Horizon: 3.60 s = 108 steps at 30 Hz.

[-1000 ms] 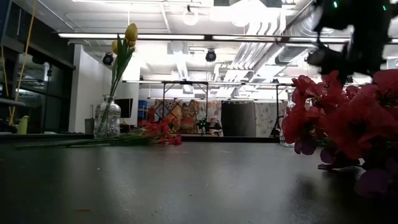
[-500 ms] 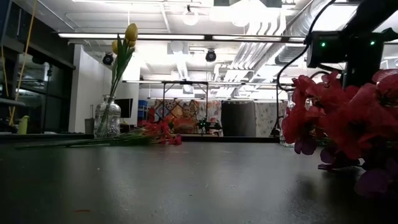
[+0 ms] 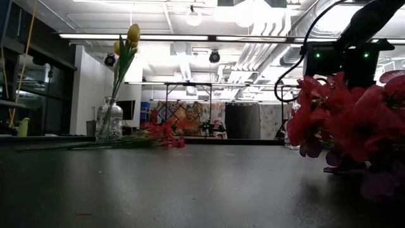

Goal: Sort flowers into vase by color
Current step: Put the top right red flowers into the right transparent vase

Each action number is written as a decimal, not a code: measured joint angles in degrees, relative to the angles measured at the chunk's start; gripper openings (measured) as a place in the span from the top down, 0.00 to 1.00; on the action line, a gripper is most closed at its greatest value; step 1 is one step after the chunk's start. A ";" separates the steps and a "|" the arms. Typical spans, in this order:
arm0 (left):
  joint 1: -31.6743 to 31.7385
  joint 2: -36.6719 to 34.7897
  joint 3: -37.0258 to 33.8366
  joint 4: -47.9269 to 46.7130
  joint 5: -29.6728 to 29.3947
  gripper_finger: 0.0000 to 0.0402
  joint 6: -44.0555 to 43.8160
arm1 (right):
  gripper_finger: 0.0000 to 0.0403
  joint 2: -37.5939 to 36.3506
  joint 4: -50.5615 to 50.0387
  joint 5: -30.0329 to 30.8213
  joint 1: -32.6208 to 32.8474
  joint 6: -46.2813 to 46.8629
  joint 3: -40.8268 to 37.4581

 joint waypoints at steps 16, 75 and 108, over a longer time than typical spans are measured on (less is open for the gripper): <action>0.00 0.01 0.00 -0.04 0.01 1.00 0.03 | 0.82 -3.40 -0.51 -1.26 0.00 4.45 0.02; -0.04 9.91 0.04 2.57 3.41 0.92 -3.83 | 1.00 -23.32 -9.37 28.69 4.50 -22.89 27.83; -2.77 17.71 0.02 28.64 10.36 0.59 -13.02 | 1.00 -22.47 83.54 23.41 -1.84 -78.95 -6.70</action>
